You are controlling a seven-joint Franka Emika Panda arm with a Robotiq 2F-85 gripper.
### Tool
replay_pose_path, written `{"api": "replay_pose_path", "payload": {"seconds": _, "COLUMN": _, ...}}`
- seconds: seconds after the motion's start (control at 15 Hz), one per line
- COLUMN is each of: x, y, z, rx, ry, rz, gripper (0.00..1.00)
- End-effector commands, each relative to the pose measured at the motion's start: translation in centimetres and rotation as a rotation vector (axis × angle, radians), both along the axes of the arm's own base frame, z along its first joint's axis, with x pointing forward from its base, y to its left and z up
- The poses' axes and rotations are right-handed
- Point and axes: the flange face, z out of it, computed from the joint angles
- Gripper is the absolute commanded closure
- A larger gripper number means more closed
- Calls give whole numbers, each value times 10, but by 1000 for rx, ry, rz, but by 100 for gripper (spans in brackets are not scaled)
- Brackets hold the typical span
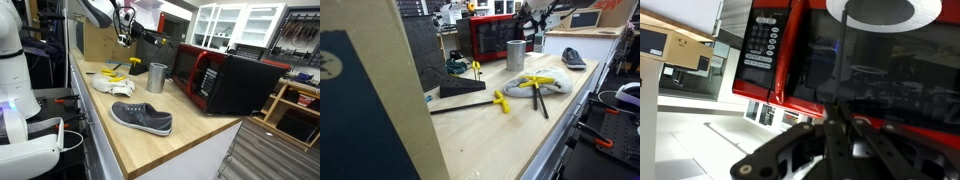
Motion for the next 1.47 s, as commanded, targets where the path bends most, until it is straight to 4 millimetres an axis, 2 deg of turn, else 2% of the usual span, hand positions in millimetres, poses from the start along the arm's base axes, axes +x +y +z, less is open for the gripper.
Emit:
{"api": "replay_pose_path", "payload": {"seconds": 0.0, "x": -2, "y": 4, "z": -11, "rx": -19, "ry": -98, "rz": 0, "gripper": 98}}
{"api": "replay_pose_path", "payload": {"seconds": 0.27, "x": 4, "y": 8, "z": -28, "rx": -49, "ry": -136, "rz": -7, "gripper": 98}}
{"api": "replay_pose_path", "payload": {"seconds": 0.6, "x": 22, "y": 12, "z": -47, "rx": -41, "ry": -142, "rz": -31, "gripper": 98}}
{"api": "replay_pose_path", "payload": {"seconds": 1.07, "x": 54, "y": 19, "z": -42, "rx": -29, "ry": -175, "rz": -39, "gripper": 98}}
{"api": "replay_pose_path", "payload": {"seconds": 1.4, "x": 49, "y": 25, "z": -56, "rx": -56, "ry": -172, "rz": 2, "gripper": 98}}
